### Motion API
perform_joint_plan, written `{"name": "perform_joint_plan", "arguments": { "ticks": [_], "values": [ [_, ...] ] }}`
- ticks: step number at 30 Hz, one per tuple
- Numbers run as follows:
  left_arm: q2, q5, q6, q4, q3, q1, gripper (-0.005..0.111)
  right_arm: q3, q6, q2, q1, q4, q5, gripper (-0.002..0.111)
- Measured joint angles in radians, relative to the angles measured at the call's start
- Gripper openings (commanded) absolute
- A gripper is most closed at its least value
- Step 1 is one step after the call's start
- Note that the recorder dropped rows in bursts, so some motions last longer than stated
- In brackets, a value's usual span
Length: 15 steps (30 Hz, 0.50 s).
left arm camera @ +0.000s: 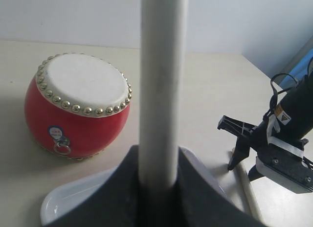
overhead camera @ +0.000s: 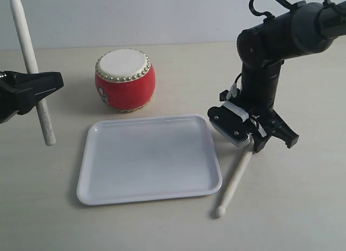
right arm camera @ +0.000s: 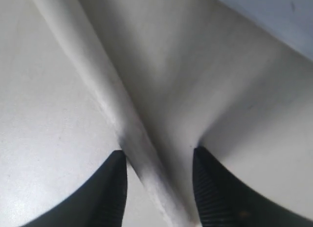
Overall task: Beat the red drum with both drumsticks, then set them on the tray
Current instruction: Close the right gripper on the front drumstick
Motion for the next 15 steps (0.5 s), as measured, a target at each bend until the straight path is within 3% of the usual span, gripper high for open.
{"name": "perform_joint_plan", "arguments": {
  "ticks": [4,6,11,15],
  "values": [
    [0.000,0.000,0.000,0.000,0.000,0.000,0.000,0.000,0.000,0.006,0.000,-0.002,0.000,0.038],
    [0.000,0.000,0.000,0.000,0.000,0.000,0.000,0.000,0.000,0.008,0.000,-0.002,-0.002,0.032],
    [0.000,0.000,0.002,0.000,0.000,0.000,0.000,0.000,-0.002,0.008,0.000,-0.014,-0.001,0.002],
    [0.000,0.000,0.002,0.000,0.000,0.000,0.000,0.000,0.063,0.008,0.000,-0.016,-0.001,0.000]
  ]
}}
